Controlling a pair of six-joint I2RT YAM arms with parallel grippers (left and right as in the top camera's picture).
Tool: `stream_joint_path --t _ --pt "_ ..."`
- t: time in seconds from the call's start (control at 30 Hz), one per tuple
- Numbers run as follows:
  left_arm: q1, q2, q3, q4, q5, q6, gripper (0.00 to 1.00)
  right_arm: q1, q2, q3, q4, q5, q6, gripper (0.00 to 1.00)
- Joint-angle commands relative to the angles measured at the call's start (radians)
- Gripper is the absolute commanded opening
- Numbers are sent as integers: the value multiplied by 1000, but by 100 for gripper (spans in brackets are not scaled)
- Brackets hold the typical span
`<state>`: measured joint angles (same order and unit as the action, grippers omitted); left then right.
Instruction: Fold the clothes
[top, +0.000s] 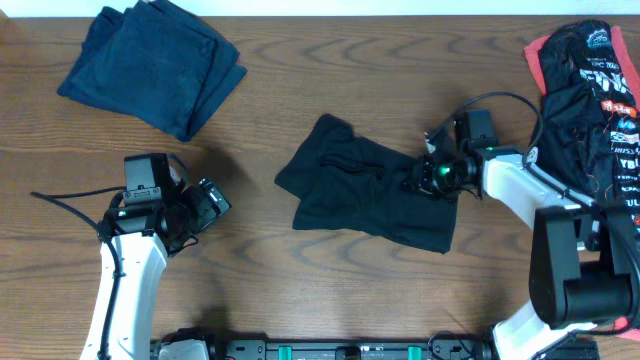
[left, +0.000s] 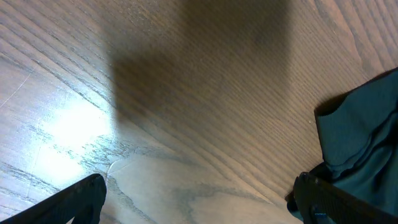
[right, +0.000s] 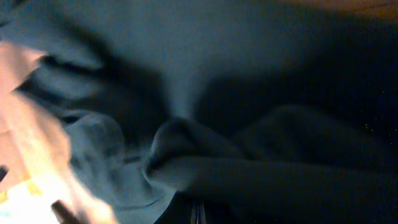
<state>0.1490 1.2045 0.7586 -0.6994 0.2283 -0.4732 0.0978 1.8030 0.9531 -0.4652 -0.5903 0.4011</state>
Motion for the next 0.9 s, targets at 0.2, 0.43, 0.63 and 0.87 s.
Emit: stream_joint_path --t 0.2,0.43,0.63,0.87 --pt "4 4 -11 -2 -12 9 98 -145 23 -4 40 70 -24 2" --pt "4 4 -11 1 -12 10 98 -139 17 15 38 2 -25 1" --pt "4 4 -11 1 -12 9 98 -133 -59 60 -43 -259 -66 1" --pt "4 4 -11 -2 -12 9 98 -90 -146 58 -244 -225 -166 5"
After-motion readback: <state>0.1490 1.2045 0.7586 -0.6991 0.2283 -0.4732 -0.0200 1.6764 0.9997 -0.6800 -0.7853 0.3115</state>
